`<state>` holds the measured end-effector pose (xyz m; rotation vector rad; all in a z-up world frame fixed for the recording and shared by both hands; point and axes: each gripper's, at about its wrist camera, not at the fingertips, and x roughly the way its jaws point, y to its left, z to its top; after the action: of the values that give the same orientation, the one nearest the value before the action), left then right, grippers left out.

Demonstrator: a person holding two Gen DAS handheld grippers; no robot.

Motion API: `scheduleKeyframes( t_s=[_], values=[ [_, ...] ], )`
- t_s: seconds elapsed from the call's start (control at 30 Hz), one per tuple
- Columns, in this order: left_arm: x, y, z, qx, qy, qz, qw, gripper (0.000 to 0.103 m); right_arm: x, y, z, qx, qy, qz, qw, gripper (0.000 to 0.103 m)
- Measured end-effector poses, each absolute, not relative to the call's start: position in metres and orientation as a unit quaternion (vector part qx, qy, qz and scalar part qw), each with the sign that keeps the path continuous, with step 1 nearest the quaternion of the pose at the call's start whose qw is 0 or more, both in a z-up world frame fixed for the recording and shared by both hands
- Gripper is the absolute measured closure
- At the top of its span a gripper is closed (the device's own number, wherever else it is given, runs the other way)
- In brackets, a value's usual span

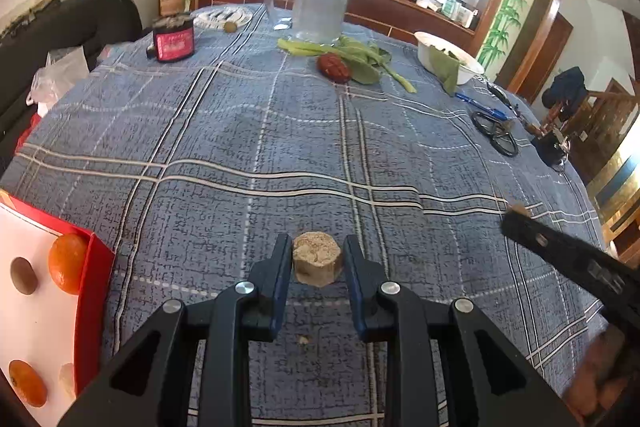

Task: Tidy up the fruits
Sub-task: 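Carry the cube and nut into the white tray and open both tools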

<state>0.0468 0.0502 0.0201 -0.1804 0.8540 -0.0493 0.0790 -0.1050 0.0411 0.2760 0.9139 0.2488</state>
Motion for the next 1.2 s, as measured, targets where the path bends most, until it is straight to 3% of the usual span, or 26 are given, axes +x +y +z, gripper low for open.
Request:
scheduleKeyframes(
  t_s=[0.23,0.63,1.2],
  values=[
    [-0.012,0.041,0.040,-0.037,0.361,-0.017,0.932,0.078,0.025,-0.113,0.057,0.142,0.410,0.138,0.890,0.079],
    [-0.117,0.100,0.101,0.008,0.276,0.049,0.960,0.077,-0.017,-0.043,0.082,0.118,0.376,0.229,0.890,0.079],
    [-0.149,0.165,0.098,0.002,0.270,0.125,0.955,0.077,-0.070,0.050,0.093,0.032,0.369,0.317,0.873,0.079]
  ],
)
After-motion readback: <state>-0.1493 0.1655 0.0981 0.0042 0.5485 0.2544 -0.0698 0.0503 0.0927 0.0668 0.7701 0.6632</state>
